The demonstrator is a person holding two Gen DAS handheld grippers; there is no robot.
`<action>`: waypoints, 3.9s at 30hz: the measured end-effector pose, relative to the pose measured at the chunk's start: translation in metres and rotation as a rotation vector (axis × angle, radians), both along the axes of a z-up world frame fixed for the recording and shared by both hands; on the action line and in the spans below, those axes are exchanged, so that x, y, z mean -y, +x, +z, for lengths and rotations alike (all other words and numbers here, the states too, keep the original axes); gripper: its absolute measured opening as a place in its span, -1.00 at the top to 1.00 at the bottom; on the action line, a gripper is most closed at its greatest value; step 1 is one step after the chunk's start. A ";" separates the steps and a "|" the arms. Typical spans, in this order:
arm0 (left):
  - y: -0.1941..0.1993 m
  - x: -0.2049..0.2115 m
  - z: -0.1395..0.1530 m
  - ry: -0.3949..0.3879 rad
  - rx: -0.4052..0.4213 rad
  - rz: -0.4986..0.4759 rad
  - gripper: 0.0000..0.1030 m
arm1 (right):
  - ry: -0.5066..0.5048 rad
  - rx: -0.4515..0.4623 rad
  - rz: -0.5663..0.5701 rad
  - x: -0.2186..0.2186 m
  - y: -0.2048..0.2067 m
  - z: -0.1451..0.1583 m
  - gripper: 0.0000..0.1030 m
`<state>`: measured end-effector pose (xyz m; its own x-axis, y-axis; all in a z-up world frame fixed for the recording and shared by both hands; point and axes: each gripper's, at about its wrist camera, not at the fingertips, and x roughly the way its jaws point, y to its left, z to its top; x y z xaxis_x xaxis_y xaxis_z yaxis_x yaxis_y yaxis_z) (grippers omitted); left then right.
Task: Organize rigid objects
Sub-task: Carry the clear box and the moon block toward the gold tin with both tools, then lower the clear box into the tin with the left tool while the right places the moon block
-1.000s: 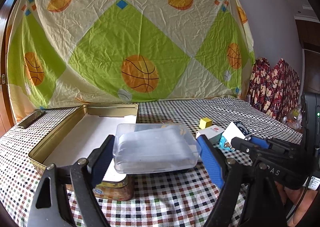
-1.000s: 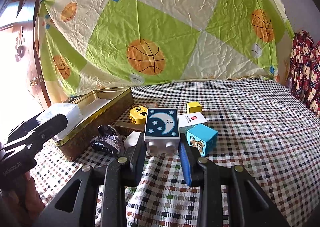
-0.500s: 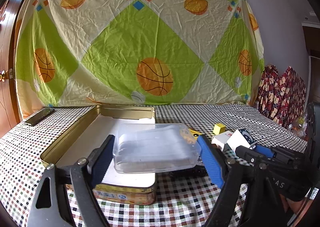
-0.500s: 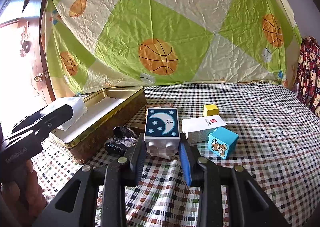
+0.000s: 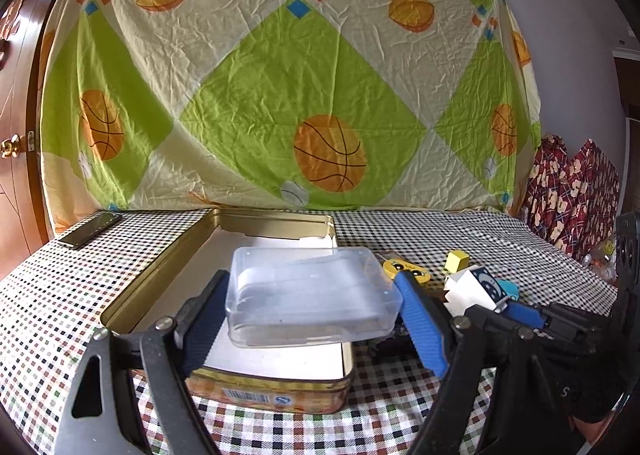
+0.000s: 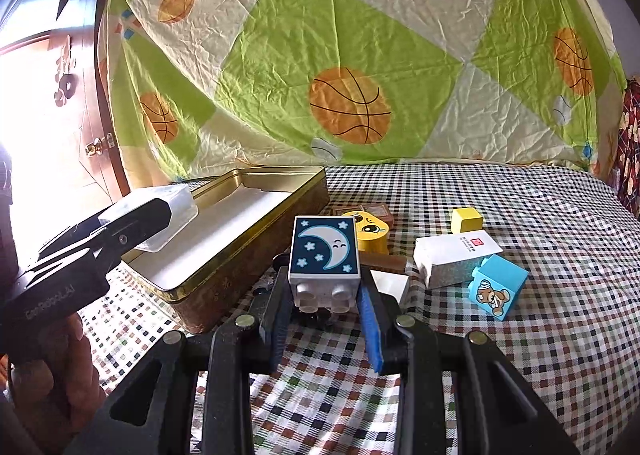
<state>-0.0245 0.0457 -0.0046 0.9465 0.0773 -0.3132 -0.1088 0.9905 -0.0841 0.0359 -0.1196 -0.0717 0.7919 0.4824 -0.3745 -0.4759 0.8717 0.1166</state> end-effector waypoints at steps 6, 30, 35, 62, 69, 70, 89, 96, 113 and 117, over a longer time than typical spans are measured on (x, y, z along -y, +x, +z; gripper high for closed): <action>0.001 -0.012 0.001 -0.008 -0.009 0.022 -0.60 | -0.008 -0.004 0.031 -0.016 -0.002 0.001 0.34; 0.013 -0.037 0.001 -0.003 -0.044 0.065 -0.60 | 0.033 -0.051 0.112 -0.041 0.008 0.003 0.34; 0.015 -0.043 0.001 -0.002 -0.049 0.076 -0.60 | 0.038 -0.051 0.132 -0.046 0.007 0.005 0.34; 0.037 -0.064 0.001 0.025 -0.081 0.095 -0.60 | 0.040 -0.065 0.173 -0.067 0.028 0.018 0.34; 0.047 -0.075 0.002 0.020 -0.117 0.100 -0.60 | 0.003 -0.064 0.180 -0.074 0.043 0.024 0.34; 0.049 -0.076 0.003 0.026 -0.120 0.102 -0.60 | -0.003 -0.062 0.181 -0.076 0.045 0.025 0.34; 0.087 -0.099 0.002 0.027 -0.267 0.080 -0.60 | -0.084 -0.085 0.217 -0.107 0.088 0.040 0.34; 0.101 -0.106 0.007 0.055 -0.312 0.079 -0.60 | -0.118 -0.109 0.228 -0.123 0.109 0.040 0.34; 0.144 -0.122 -0.002 0.066 -0.457 0.084 -0.61 | -0.185 -0.231 0.230 -0.157 0.151 0.021 0.34; 0.146 -0.122 -0.003 0.071 -0.462 0.079 -0.61 | -0.203 -0.238 0.224 -0.162 0.154 0.017 0.34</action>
